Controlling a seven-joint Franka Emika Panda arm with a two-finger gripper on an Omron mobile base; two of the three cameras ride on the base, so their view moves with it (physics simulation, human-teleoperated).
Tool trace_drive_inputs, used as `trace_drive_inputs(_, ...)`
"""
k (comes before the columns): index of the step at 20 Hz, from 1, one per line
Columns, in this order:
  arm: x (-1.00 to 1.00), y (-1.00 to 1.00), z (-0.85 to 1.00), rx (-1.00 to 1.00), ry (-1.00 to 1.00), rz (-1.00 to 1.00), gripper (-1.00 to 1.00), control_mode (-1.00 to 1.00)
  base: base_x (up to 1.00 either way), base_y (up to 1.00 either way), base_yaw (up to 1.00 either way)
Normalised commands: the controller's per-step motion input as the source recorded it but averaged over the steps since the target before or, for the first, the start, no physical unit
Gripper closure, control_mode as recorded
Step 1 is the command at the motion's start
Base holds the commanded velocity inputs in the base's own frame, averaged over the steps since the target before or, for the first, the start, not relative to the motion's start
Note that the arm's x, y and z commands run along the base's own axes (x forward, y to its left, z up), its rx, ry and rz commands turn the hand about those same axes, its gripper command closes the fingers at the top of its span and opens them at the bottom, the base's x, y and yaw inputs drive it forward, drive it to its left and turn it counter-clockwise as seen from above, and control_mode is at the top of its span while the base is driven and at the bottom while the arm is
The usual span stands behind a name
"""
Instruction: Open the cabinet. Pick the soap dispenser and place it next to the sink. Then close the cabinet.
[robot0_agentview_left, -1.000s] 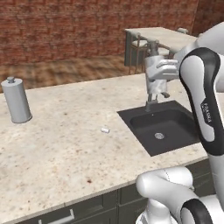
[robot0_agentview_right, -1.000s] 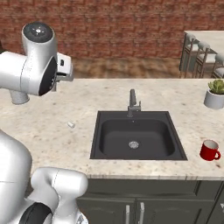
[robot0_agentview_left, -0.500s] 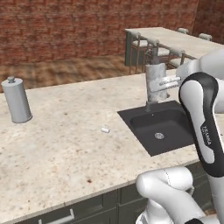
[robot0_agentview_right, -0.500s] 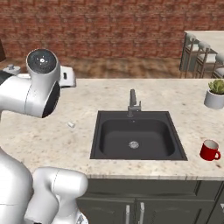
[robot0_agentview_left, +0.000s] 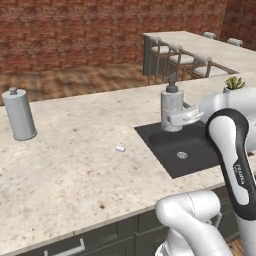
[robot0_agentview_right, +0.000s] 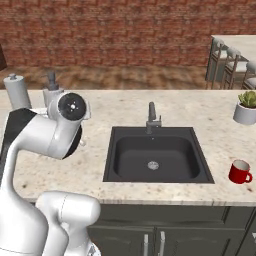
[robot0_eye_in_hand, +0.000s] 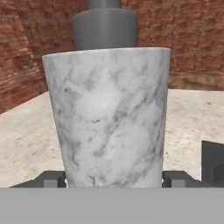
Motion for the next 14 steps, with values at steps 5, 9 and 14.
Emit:
trace_drive_inputs(5, 0.13, 0.00, 0.00, 0.05, 0.19, 0.47, 1.00, -1.00, 0.00, 0.00, 0.00)
trace_drive_inputs(9, 0.00, 0.00, -0.06, 0.05, 0.04, 0.49, 1.00, -1.00, 0.00, 0.00, 0.00)
trace_drive_inputs(14, 0.00, 0.00, -0.12, 0.00, -0.01, 0.43, 1.00, -1.00, 0.00, 0.00, 0.00)
